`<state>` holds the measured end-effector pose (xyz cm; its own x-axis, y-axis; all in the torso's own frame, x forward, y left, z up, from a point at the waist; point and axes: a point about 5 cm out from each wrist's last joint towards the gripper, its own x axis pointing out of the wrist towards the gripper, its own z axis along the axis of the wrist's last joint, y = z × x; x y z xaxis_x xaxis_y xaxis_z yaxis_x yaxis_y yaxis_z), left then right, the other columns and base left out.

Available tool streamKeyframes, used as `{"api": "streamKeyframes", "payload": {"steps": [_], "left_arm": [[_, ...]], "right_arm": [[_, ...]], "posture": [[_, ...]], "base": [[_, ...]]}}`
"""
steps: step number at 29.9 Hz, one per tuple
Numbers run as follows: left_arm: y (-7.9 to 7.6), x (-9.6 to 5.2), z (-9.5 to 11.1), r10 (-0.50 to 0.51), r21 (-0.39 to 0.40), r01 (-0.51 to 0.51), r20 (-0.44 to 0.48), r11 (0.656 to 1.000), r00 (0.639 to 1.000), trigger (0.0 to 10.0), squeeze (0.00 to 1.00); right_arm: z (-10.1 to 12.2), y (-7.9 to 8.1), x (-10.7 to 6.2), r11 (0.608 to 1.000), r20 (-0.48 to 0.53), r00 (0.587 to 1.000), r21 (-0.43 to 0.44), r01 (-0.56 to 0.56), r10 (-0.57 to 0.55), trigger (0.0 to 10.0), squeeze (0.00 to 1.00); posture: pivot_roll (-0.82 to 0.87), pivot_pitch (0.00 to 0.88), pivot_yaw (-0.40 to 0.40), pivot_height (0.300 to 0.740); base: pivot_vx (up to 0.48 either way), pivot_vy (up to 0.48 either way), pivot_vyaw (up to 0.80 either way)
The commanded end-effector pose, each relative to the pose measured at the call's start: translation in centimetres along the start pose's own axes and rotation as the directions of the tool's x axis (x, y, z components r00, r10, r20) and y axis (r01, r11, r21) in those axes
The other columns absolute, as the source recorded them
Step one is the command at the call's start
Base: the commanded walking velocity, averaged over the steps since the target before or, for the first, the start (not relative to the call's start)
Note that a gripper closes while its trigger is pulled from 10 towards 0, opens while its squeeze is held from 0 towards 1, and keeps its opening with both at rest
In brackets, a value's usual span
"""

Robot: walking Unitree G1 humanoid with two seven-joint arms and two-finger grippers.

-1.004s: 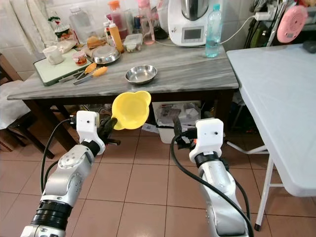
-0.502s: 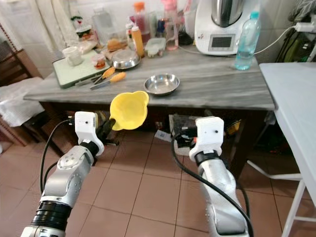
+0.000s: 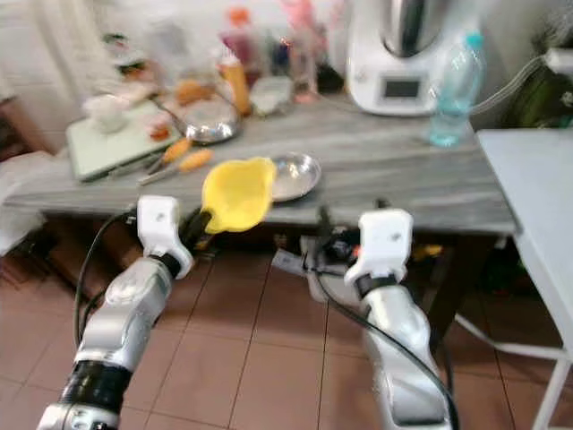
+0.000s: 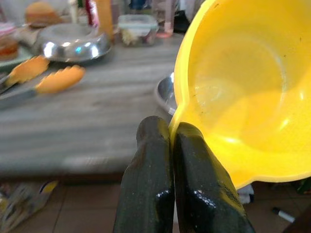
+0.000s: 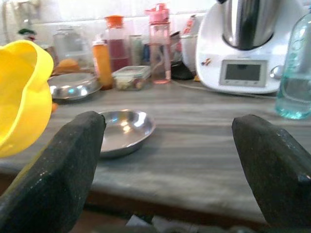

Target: Setting the table

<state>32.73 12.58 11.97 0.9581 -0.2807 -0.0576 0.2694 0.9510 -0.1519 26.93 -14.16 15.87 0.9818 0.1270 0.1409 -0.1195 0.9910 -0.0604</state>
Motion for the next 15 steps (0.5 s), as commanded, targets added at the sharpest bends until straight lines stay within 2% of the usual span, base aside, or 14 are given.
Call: {"api": "streamKeyframes", "payload": {"steps": [1,7,15], "left_arm": [[-0.4,0.3,1.0,-0.008,0.004,0.008,0.039,1.000,0.999,10.0,0.00],[0.1,0.3,1.8,0.006,0.005,-0.007,0.060,1.000,0.998,10.0,0.00],[2.0,-1.8,1.8,0.061,0.026,-0.063,0.060,0.998,0.996,10.0,0.00]], "right_arm": [[0.4,-0.1,0.0,1.000,0.013,1.000,-0.006,0.001,-0.001,10.0,0.00],[0.6,0.0,-0.3,1.000,0.019,1.000,-0.018,-0.015,0.015,10.0,0.00],[0.1,-0.1,-2.3,0.999,-0.007,1.000,-0.032,-0.005,0.004,10.0,0.00]], "posture": [[-0.07,0.000,0.129,0.740],[-0.07,0.000,0.128,0.740],[-0.07,0.000,0.127,0.740]], "base": [[0.428,0.000,0.00],[0.426,0.000,0.00],[0.412,0.000,0.00]]}}
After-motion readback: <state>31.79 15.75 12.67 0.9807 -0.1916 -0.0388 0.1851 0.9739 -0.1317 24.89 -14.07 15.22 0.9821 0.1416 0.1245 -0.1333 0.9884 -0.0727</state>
